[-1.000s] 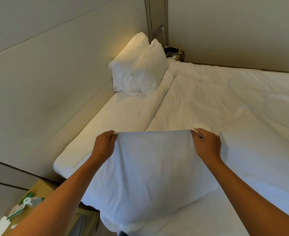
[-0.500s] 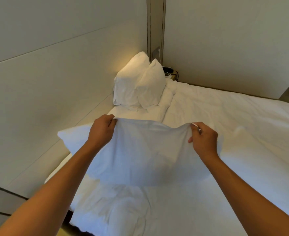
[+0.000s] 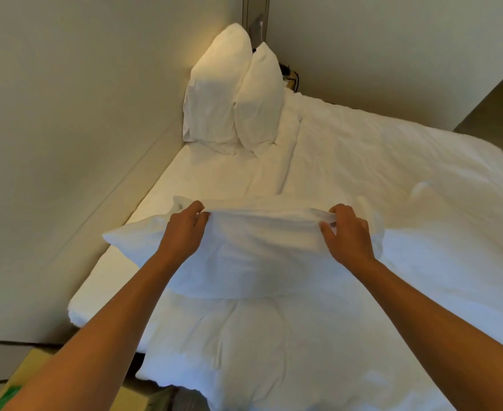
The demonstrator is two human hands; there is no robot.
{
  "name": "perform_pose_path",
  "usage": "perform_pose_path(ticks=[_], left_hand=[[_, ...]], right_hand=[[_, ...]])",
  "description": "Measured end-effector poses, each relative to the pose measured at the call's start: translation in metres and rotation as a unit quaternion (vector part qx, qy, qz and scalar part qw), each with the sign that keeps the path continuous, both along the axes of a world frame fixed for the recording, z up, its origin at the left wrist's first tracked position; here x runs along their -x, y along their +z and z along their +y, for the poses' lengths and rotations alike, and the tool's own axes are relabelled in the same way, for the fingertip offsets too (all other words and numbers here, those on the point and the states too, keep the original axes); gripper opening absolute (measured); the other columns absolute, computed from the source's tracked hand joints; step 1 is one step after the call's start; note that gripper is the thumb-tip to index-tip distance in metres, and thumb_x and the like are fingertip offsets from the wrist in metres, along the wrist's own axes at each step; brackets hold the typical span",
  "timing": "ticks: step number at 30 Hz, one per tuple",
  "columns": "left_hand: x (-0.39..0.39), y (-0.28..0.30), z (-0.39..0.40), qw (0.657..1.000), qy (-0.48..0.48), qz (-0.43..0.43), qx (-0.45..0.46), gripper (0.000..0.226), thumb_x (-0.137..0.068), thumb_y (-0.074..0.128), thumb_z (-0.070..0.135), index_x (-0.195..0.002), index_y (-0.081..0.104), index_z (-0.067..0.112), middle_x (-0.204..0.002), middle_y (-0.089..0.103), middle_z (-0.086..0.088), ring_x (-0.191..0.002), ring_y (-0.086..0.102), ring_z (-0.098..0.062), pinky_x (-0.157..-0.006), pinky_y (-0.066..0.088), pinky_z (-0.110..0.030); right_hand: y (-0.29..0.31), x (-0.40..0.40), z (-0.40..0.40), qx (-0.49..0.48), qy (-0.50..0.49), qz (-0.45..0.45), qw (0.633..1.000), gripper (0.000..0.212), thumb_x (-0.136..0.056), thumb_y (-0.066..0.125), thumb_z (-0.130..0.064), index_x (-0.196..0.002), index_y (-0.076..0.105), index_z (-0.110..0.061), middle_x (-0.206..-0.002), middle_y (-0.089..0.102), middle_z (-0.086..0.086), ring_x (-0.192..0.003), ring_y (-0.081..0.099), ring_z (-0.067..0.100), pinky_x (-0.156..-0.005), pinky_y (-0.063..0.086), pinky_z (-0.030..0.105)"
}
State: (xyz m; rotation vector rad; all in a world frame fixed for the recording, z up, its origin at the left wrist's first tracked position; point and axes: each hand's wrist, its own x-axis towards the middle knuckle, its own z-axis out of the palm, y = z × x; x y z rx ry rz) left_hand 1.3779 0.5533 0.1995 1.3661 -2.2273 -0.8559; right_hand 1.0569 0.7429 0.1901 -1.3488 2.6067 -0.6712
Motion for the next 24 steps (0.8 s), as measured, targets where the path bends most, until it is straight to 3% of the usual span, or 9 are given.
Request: perform_pose_path(ticks=[2,4,7,11,17,22,24], left_hand=[[-0.002,-0.004,-0.009,1.000,-0.011,0.006,-0.003,0.018,-0.104,0.052,0.031,-0.100,0.061,0.016,-0.075,0.062,0.000,-0.066,0.057,-0.012,-0.058,0.040,-0.027],[-0.004,-0.007,-0.017,1.000,-0.026,0.004,-0.012,0.017,-0.100,0.060,0.028,-0.098,0.065,0.011,-0.079,0.065,-0.003,-0.070,0.059,-0.018,-0.064,0.041,-0.029],[-0.008,-0.009,-0.027,0.998,-0.055,-0.028,-0.009,0.024,-0.096,0.064,0.022,-0.083,0.066,0.002,-0.070,0.060,-0.006,-0.065,0.055,-0.022,-0.061,0.036,-0.030],[-0.012,-0.002,-0.039,0.997,-0.068,-0.024,0.019,0.028,-0.100,0.062,0.028,-0.076,0.058,0.013,-0.065,0.056,0.001,-0.061,0.051,-0.017,-0.054,0.033,-0.028],[-0.002,0.022,-0.052,0.994,-0.085,-0.032,0.060,0.029,-0.102,0.056,0.030,-0.079,0.059,0.013,-0.070,0.059,-0.002,-0.065,0.054,-0.021,-0.058,0.037,-0.033],[0.006,0.034,-0.057,0.991,-0.077,-0.084,0.065,0.043,-0.102,0.057,0.032,-0.063,0.040,0.025,-0.059,0.047,0.005,-0.054,0.042,-0.011,-0.051,0.029,-0.028],[0.009,0.038,-0.057,0.989,-0.068,-0.115,0.058,0.042,-0.100,0.058,0.035,-0.063,0.044,0.023,-0.061,0.049,0.003,-0.057,0.045,-0.013,-0.052,0.028,-0.026]], right_hand=[[-0.002,0.000,-0.006,-0.037,0.006,0.027,0.999,0.037,-0.100,0.063,-0.036,-0.132,0.053,-0.021,-0.129,0.061,0.005,-0.101,0.066,0.030,-0.103,0.045,0.047],[-0.003,0.002,-0.008,-0.067,-0.003,0.052,0.996,0.045,-0.100,0.064,-0.034,-0.140,0.054,-0.018,-0.135,0.060,0.009,-0.105,0.067,0.032,-0.107,0.040,0.046],[0.000,0.005,-0.011,-0.087,-0.036,0.088,0.992,0.029,-0.103,0.060,-0.032,-0.122,0.065,-0.011,-0.121,0.064,0.011,-0.096,0.066,0.035,-0.100,0.042,0.045],[0.007,0.003,-0.013,-0.056,-0.057,0.091,0.993,0.023,-0.105,0.056,-0.028,-0.097,0.067,-0.010,-0.098,0.065,0.010,-0.084,0.064,0.036,-0.092,0.046,0.045],[0.014,0.002,-0.016,-0.022,-0.077,0.094,0.992,0.025,-0.107,0.050,-0.031,-0.098,0.064,-0.013,-0.096,0.064,0.008,-0.079,0.063,0.036,-0.086,0.049,0.046],[0.014,0.014,-0.025,-0.012,-0.079,0.113,0.990,0.028,-0.108,0.045,-0.035,-0.102,0.063,-0.015,-0.097,0.065,0.007,-0.077,0.064,0.034,-0.080,0.049,0.045],[0.012,0.022,-0.028,-0.013,-0.077,0.119,0.990,0.028,-0.108,0.045,-0.037,-0.100,0.062,-0.016,-0.093,0.066,0.007,-0.076,0.064,0.034,-0.081,0.045,0.045]])
